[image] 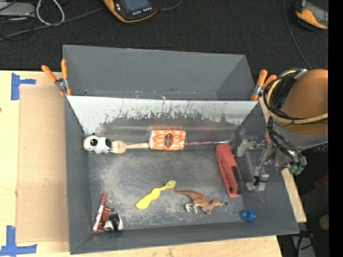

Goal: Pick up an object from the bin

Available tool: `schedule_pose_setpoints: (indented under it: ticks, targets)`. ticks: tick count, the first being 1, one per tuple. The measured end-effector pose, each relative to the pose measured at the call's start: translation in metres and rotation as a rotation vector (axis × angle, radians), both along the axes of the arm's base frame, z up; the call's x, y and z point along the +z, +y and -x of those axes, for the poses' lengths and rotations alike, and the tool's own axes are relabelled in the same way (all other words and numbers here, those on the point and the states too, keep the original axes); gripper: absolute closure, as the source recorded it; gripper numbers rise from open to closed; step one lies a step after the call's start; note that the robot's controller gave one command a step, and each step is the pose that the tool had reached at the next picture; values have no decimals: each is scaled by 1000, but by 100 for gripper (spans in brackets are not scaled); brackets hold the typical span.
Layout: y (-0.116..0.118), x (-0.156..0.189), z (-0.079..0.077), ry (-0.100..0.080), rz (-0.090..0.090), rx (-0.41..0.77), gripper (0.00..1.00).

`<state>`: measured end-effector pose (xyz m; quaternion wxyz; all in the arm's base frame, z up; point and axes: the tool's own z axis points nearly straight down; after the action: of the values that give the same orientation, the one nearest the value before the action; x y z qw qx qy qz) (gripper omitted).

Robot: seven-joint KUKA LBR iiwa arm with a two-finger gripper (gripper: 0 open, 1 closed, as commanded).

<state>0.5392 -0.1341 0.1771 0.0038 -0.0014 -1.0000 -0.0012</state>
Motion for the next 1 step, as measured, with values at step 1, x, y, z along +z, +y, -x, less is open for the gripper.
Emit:
schedule_pose_setpoints:
  ticks: [1]
  targets:
    - [0, 3, -2, -7, 2, 4, 0]
